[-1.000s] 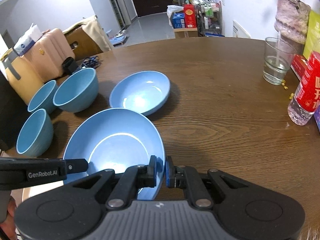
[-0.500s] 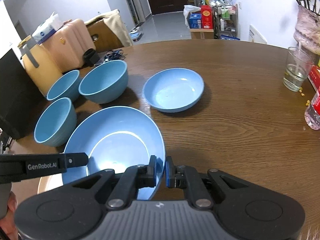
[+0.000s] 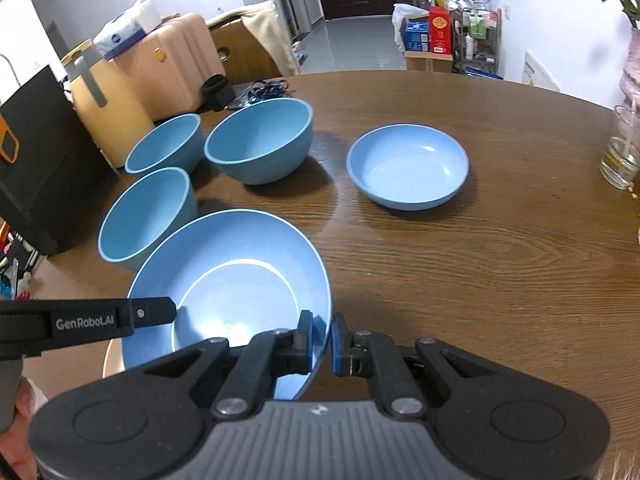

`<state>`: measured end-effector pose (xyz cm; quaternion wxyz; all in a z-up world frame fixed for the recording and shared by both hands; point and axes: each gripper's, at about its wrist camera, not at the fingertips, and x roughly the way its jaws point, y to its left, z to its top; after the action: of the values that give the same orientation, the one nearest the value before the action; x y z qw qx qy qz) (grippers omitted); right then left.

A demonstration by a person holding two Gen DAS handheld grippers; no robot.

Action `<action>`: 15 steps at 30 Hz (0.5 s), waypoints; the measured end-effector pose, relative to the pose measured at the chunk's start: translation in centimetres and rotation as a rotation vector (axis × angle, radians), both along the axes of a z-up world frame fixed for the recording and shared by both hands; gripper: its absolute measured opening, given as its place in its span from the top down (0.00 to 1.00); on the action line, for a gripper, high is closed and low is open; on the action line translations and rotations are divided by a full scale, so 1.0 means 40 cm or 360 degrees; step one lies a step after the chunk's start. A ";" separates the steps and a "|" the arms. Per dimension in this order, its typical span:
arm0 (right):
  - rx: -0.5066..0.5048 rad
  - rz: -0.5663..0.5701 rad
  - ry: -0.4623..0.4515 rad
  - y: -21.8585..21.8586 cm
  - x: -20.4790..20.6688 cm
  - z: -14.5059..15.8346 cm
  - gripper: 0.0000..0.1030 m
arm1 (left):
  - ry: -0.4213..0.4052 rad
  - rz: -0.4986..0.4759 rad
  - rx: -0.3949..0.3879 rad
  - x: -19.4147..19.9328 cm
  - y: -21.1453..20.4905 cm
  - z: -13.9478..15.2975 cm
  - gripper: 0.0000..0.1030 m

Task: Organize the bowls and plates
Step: 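Lift the blue plate with both grippers and carry it toward the cream plate, then lower the held blue plate onto the cream plate with both grippers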

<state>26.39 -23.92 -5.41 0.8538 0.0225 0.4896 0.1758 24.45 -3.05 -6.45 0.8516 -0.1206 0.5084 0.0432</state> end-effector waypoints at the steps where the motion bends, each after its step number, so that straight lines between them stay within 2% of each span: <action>1: -0.0001 0.0009 0.0004 0.011 -0.004 -0.001 0.92 | 0.0005 0.0006 0.0003 -0.004 0.009 -0.001 0.84; 15: -0.0027 0.0101 0.0045 0.138 -0.039 -0.020 0.92 | 0.0051 0.0071 0.0013 -0.057 0.129 -0.020 0.84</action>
<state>24.82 -18.40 -6.21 0.8410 0.0021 0.5035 0.1981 22.17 2.11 -7.25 0.8427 -0.1277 0.5189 0.0661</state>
